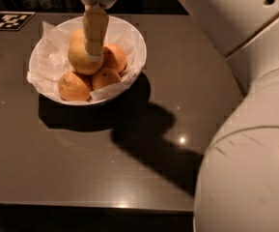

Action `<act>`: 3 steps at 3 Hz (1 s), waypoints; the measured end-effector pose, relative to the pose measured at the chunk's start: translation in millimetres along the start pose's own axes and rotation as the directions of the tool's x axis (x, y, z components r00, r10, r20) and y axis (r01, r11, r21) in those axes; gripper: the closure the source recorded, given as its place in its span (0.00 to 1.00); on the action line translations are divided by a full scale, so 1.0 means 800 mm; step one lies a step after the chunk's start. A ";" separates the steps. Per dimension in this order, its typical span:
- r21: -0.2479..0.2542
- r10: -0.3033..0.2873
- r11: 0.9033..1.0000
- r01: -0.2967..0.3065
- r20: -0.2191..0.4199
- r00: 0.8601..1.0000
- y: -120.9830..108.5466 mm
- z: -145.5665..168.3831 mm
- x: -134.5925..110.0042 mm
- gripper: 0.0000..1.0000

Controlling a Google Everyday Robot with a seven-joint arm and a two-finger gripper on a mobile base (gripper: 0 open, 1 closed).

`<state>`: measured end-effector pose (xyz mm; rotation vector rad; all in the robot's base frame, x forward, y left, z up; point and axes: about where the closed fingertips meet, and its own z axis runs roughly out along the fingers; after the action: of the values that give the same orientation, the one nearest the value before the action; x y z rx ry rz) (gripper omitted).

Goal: Pick orange from white bowl

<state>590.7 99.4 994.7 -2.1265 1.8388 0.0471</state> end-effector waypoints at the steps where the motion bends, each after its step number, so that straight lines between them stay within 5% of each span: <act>1: -0.050 -0.003 0.999 0.004 0.012 1.000 -0.001 0.024 -0.012 0.19; 3: -0.127 0.019 0.992 -0.016 0.022 1.000 0.001 0.063 -0.014 0.23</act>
Offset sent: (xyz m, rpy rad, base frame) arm -0.0150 0.0020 -0.0490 -0.0895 0.2240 0.0317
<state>597.7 123.2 949.7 -2.1838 1.8874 0.1964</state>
